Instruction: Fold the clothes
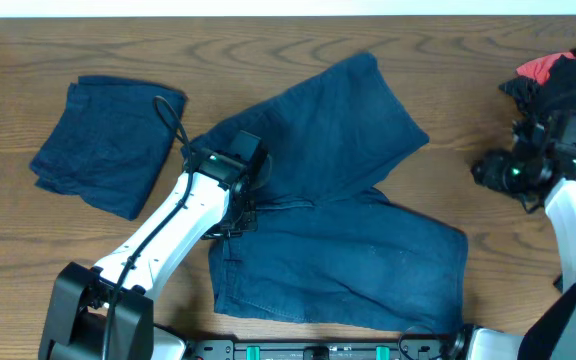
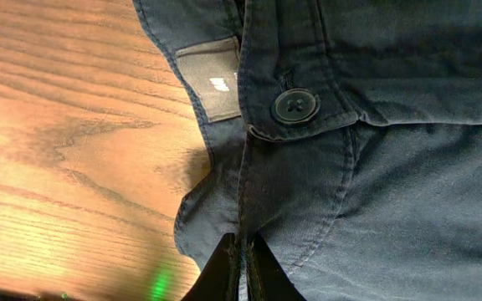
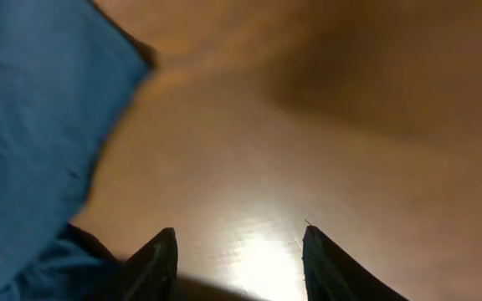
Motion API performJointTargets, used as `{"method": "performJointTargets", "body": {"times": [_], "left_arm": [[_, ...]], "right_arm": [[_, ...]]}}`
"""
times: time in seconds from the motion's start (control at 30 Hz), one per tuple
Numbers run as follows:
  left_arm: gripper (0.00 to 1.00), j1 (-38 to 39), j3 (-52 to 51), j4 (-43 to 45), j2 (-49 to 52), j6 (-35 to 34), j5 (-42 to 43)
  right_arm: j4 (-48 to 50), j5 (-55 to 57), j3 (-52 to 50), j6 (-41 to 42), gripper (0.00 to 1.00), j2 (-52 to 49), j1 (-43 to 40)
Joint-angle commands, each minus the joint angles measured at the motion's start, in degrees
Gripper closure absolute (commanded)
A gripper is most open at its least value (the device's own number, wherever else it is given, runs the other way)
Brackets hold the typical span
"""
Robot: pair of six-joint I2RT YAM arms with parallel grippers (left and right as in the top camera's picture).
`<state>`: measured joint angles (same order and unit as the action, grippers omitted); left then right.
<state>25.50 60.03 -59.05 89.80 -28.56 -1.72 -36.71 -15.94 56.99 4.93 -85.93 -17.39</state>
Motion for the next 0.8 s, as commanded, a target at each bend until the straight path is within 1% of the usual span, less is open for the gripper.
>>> {"method": "performJointTargets", "body": {"times": [0.0, 0.17, 0.37, 0.57, 0.77], "left_arm": [[0.94, -0.3, 0.1, -0.5, 0.2, -1.2, -1.3], [0.93, -0.3, 0.1, -0.5, 0.2, -1.2, -1.4], [0.94, -0.3, 0.1, -0.5, 0.2, -1.2, -1.3], [0.94, -0.3, 0.1, -0.2, 0.2, -1.2, -1.3], [0.93, -0.3, 0.1, -0.2, 0.2, -1.4, -1.3]], "right_arm": [[4.6, -3.4, 0.6, -2.5, 0.56, -4.5, 2.1], [15.7, -5.8, 0.6, -3.3, 0.59, -12.0, 3.2], [23.5, -10.6, 0.6, -1.5, 0.58, -19.0, 4.5], [29.8, -11.1, 0.6, 0.4, 0.58, -23.7, 7.1], [34.1, -10.9, 0.6, 3.0, 0.57, -26.1, 9.9]]}}
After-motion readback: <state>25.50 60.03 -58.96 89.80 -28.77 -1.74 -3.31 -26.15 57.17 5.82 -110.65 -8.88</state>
